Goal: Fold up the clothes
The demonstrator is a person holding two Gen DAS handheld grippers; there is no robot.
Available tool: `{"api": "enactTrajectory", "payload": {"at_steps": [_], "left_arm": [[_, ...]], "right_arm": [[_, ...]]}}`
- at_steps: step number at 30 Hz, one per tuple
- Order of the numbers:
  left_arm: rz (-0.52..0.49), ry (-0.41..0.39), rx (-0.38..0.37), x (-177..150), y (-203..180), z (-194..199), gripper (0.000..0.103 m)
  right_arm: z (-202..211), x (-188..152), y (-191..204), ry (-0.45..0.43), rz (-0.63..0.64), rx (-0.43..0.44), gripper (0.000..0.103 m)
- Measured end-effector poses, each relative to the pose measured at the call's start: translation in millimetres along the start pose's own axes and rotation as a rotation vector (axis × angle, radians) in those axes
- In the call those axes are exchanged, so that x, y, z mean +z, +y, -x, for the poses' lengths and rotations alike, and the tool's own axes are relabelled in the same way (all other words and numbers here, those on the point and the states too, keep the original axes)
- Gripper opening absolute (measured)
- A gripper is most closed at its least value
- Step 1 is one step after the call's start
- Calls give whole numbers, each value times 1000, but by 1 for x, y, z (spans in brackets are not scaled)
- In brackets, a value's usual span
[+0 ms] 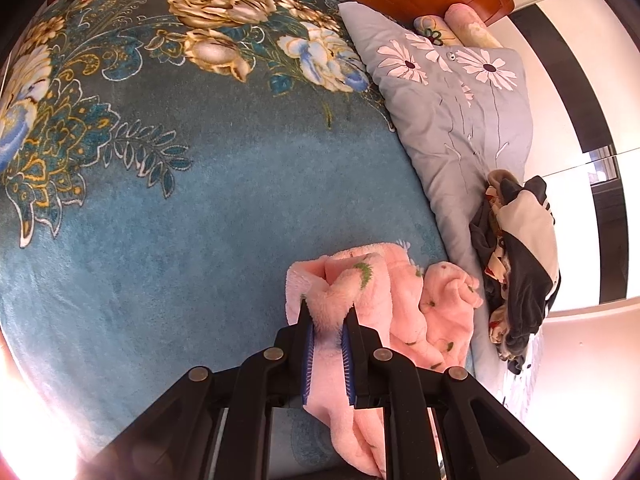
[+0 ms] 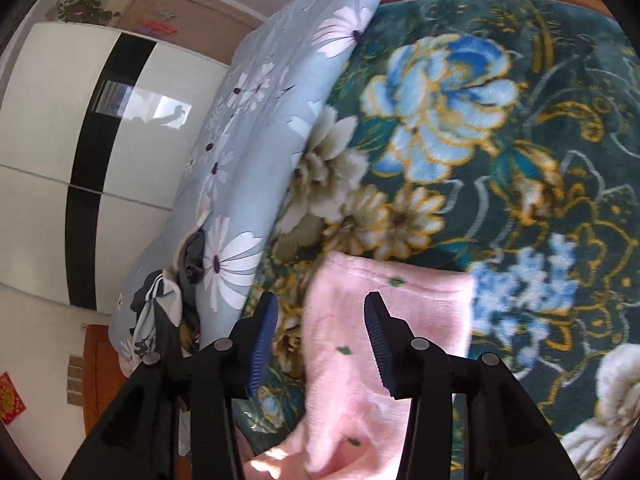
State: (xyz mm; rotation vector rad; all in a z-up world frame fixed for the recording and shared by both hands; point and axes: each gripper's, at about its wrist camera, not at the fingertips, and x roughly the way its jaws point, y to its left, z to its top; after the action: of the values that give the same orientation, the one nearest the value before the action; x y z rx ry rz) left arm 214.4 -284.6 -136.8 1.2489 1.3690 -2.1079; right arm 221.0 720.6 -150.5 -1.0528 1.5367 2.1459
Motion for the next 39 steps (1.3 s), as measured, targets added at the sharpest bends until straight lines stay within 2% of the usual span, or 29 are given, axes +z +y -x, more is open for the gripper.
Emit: {"api": "enactTrajectory", "payload": {"at_steps": [4, 12, 13, 14, 15, 16, 17, 20, 24, 27, 28, 30, 33, 35, 37, 39], "left_arm": [[24, 5, -7, -3, 0, -2, 13], [0, -1, 2, -3, -13, 1, 13], [-2, 0, 3, -2, -15, 1, 13], [-3, 1, -2, 0, -18, 0, 13], [-3, 1, -10, 2, -22, 0, 13], [-3, 2, -18, 4, -27, 0, 13], [-3, 3, -26, 6, -31, 0, 13], [-53, -11, -92, 17, -62, 10, 13], [-173, -45, -222, 28, -108, 42, 13], [-241, -85, -258, 28, -110, 63, 13], [-264, -96, -239, 26, -103, 63, 13], [-250, -60, -142, 20, -73, 42, 13], [-184, 7, 2, 11, -21, 6, 13], [-86, 30, 53, 4, 19, -11, 13], [11, 46, 72, 1, 50, -21, 13], [39, 50, 85, -1, 61, -25, 13]], "right_arm": [[-7, -16, -54, 51, -100, -76, 46], [-39, -24, -49, 90, -141, -78, 45], [-43, -25, -48, 95, -145, -78, 39], [-47, -25, -47, 100, -150, -78, 22], [-51, -26, -46, 105, -155, -78, 13], [-55, -27, -46, 110, -159, -78, 5], [-59, -28, -45, 115, -164, -79, 5], [-45, -17, -22, 75, -134, -19, 4], [-1, 8, 25, -11, -46, 91, 3], [46, 22, 49, -97, 17, 175, 3], [58, 21, 49, -125, 33, 177, 3], [73, 17, 41, -159, 52, 150, 3], [63, 1, -1, -115, 24, 18, 3], [48, -17, -41, -68, -53, -60, 3], [39, -32, -72, -36, -120, -115, 3], [36, -40, -92, -25, -165, -140, 3]]}}
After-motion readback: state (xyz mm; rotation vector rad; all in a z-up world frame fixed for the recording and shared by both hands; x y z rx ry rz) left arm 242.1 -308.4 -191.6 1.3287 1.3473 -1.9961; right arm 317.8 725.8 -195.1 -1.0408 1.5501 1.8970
